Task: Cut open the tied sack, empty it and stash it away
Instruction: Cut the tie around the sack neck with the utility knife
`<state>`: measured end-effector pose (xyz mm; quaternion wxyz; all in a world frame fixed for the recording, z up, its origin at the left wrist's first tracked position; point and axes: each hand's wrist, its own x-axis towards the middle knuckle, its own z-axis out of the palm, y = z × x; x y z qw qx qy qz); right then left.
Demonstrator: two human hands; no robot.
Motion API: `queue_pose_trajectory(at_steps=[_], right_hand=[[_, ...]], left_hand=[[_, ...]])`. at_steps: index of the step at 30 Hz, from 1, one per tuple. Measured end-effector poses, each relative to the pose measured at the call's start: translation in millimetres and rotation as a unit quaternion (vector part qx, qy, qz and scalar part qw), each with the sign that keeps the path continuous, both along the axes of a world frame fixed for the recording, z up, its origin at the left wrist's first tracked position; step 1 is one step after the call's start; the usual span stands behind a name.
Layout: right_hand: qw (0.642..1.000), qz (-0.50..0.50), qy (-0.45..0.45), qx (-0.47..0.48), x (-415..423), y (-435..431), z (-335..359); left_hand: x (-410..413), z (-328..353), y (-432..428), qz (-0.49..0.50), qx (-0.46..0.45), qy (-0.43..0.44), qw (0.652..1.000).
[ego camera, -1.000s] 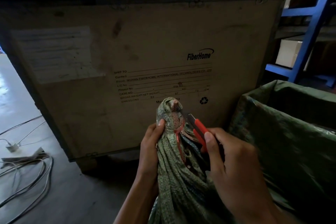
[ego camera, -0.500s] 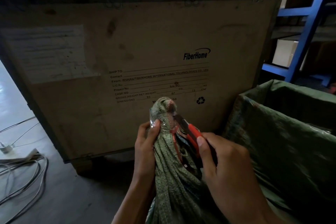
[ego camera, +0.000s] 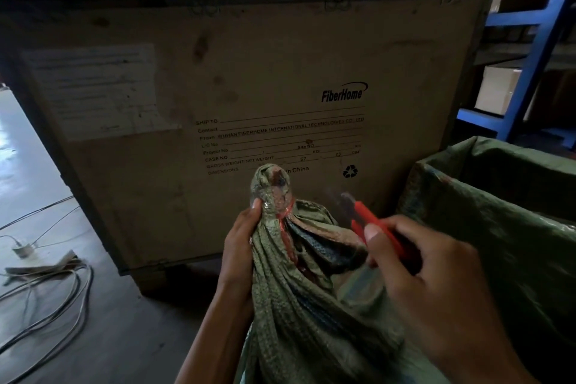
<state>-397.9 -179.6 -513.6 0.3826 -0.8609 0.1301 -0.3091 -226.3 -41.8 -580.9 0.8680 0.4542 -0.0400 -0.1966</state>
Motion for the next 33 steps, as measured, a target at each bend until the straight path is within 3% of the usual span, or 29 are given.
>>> queue_pose_trajectory(at_steps=[6, 11, 17, 27, 31, 33], right_hand=[[0.993, -0.012, -0.017, 0.115, 8, -10, -3], [0.987, 0.018, -0.013, 0.158, 19, -10, -14], [0.978, 0.081, -0.023, 0.193, 21, -16, -17], [0.958, 0.168, -0.001, 0.232, 16, -37, -6], [0.969, 0.119, -0.013, 0.215, 18, -35, -10], [0.978, 0.068, -0.018, 0.194, 19, -35, -14]], left_hand=[[-21, 6, -10, -0.063, 0.056, -0.117, 0.990], [-43, 12, -23, -0.033, 0.110, -0.230, 0.966], [-48, 17, -15, -0.059, 0.120, -0.283, 0.950], [-33, 18, -8, -0.129, 0.065, -0.213, 0.966], [-40, 17, -6, -0.204, -0.011, -0.097, 0.974], [-36, 15, -5, -0.205, -0.004, -0.072, 0.976]])
